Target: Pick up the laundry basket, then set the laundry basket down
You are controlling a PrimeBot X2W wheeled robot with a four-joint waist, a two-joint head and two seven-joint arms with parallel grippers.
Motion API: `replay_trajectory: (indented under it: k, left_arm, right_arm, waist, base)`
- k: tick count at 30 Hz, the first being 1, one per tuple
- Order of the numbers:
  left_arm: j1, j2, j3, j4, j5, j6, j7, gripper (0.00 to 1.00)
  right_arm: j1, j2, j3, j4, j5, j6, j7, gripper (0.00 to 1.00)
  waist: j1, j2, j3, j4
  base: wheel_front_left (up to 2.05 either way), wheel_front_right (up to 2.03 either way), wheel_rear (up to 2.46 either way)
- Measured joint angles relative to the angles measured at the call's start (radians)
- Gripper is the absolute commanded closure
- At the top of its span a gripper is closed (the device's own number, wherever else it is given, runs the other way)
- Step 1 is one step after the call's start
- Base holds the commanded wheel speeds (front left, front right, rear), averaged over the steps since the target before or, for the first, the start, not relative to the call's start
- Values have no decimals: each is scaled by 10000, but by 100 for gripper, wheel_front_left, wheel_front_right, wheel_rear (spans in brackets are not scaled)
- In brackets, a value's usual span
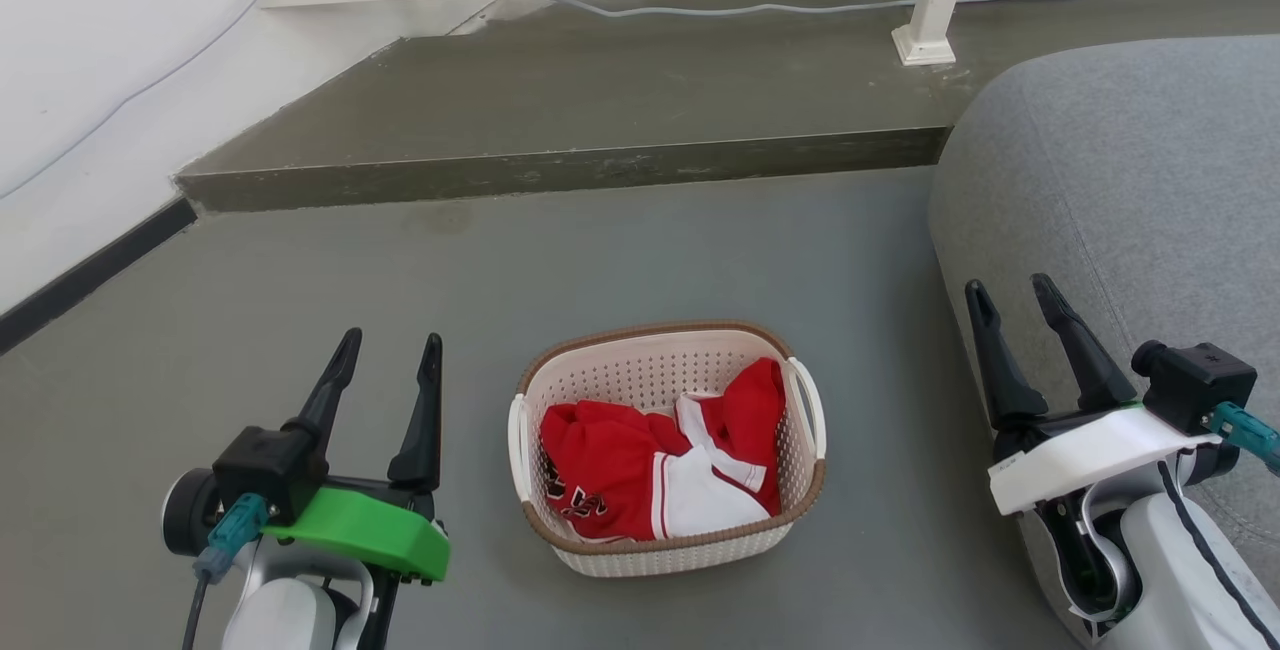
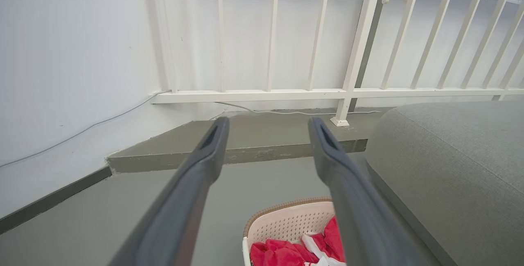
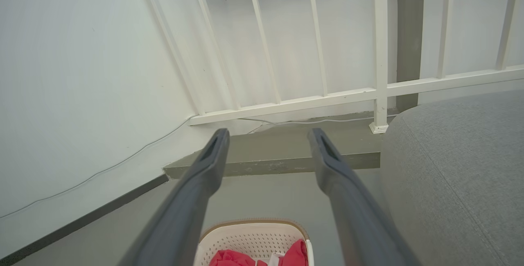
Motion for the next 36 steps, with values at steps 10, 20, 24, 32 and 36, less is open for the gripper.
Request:
replay_trajectory:
  k: [10,20,24,32,36]
  left_arm:
    - [-3,-6,25,4,0,-4,0,0]
    - [-7,-15,42,-46,-2,-15,-2,0]
    - [-19,-17,29,-90,-29,-15,-2,0]
    - [-422,-23,0,-167,-33,-15,-29,0]
    - [-664,-29,-59,-155,-50,-15,-29,0]
  right_arm:
    - [0,117,-130,77,-148,2,0,0]
    - [0,161,-209,94,-318,2,0,0]
    - [-3,169,-265,92,-316,6,0,0]
    - [-298,182,-453,25,-313,48,-2,0]
    - [-511,215,-491,29,-303,88,-2,0]
  waist:
    - [0,0,24,-7]
    - [0,0,231,-29]
    - [0,0,440,-45]
    - [0,0,1098,-92]
    - [0,0,1512,-122]
  base:
    - [0,0,0]
    - [0,0,0]
    - [0,0,0]
    - [0,0,0]
    - [0,0,0]
